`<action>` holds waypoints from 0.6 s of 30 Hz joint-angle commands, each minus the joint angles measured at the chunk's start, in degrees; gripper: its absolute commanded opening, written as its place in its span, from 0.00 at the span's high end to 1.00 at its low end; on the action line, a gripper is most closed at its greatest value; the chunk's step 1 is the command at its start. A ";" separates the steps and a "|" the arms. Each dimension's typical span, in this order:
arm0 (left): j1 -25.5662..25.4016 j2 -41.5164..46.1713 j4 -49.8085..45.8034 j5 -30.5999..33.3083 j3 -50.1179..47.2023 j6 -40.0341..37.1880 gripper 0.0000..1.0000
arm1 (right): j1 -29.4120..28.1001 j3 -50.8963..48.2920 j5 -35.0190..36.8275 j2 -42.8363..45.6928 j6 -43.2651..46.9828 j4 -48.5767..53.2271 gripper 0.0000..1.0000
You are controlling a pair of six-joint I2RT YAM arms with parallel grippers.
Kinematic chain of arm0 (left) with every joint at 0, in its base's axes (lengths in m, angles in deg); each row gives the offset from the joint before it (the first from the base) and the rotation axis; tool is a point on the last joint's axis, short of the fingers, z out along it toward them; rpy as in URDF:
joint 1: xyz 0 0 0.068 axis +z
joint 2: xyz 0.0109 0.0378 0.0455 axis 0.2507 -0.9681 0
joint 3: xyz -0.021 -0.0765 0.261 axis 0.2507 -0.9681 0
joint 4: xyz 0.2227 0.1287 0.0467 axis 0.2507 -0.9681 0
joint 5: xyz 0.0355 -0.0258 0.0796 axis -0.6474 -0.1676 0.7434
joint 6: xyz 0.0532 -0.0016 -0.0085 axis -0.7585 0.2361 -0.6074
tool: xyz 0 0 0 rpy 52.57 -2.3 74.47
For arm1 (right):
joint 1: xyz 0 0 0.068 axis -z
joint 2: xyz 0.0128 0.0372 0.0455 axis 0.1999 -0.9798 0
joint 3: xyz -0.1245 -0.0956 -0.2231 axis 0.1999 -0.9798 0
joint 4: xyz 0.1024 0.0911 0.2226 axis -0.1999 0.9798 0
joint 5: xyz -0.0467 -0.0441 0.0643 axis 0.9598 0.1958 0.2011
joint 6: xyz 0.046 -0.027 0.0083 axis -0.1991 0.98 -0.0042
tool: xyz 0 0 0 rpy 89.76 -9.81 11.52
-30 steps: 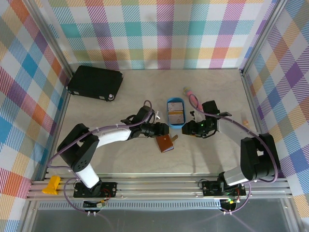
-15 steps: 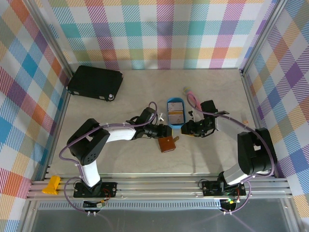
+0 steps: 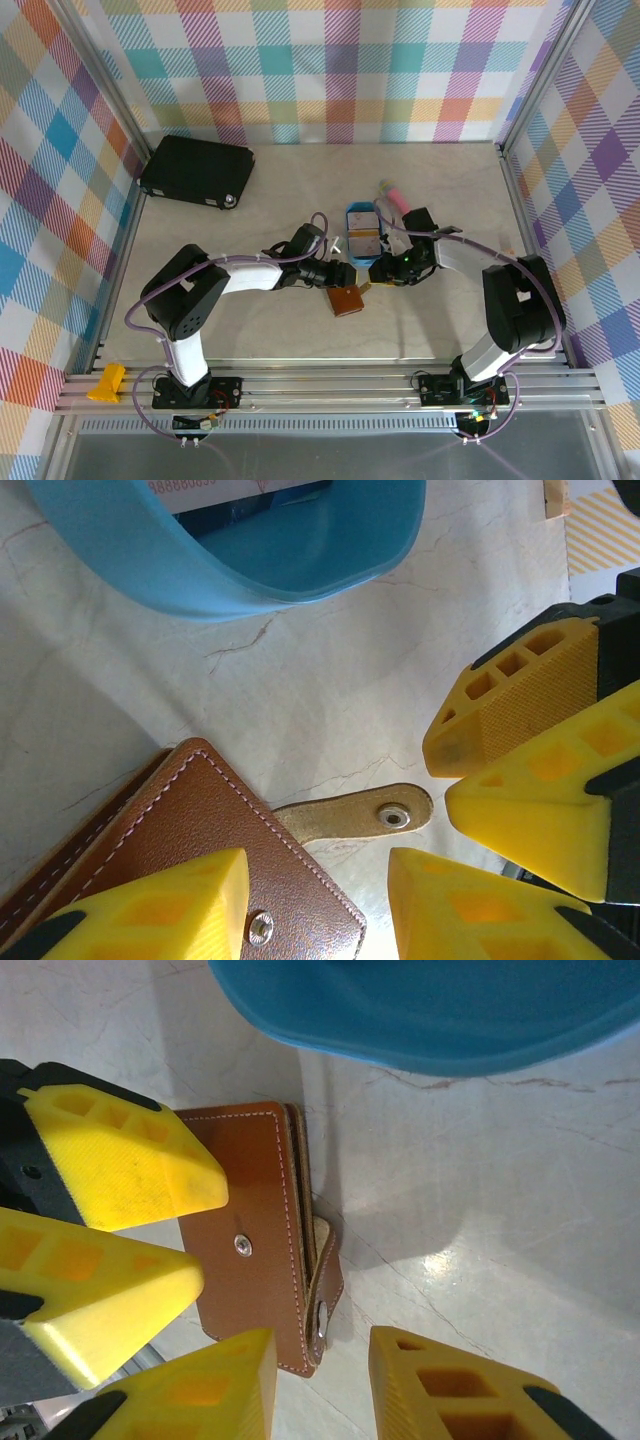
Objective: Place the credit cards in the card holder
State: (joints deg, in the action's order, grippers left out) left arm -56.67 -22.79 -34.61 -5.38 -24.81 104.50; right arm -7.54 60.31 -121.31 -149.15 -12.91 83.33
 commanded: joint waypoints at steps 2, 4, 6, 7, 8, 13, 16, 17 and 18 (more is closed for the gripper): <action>-0.56 -1.57 -2.21 0.19 -0.74 -1.77 0.59 | -1.12 0.88 0.81 -1.19 -0.32 1.89 0.71; -0.52 -1.64 -1.62 -0.03 -1.07 -1.82 0.59 | -1.47 1.02 0.80 -1.30 -0.40 1.63 0.72; -0.56 -1.64 -1.23 -0.14 -1.28 -1.91 0.59 | -1.58 1.36 0.58 -1.56 -0.44 1.37 0.73; -0.56 -1.62 -1.23 -0.02 -1.28 -1.88 0.59 | -1.67 1.47 0.44 -1.78 -0.46 1.22 0.73; -0.56 -1.66 -1.20 0.00 -1.31 -1.86 0.59 | -1.67 1.63 0.37 -2.02 -0.49 1.18 0.74; -0.56 -1.46 -1.23 0.21 -1.38 -2.01 0.59 | -1.76 1.86 -0.18 -2.31 -0.65 0.81 0.83; -0.56 -1.51 -1.15 0.19 -1.39 -1.93 0.59 | -2.04 1.78 -0.22 -1.86 -0.49 0.78 0.91; -0.52 -1.44 -1.02 0.32 -1.45 -1.93 0.59 | -2.26 1.78 -0.30 -1.60 -0.40 0.83 0.94; -0.56 -1.44 -0.97 0.39 -1.41 -1.95 0.59 | -2.49 1.82 -0.20 -1.23 -0.15 1.00 0.97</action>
State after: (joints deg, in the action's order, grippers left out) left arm -56.67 -23.25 -34.45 -5.35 -24.90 103.89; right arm -9.29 60.73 -120.43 -150.99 -13.26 83.83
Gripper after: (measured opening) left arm 0.408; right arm 0.056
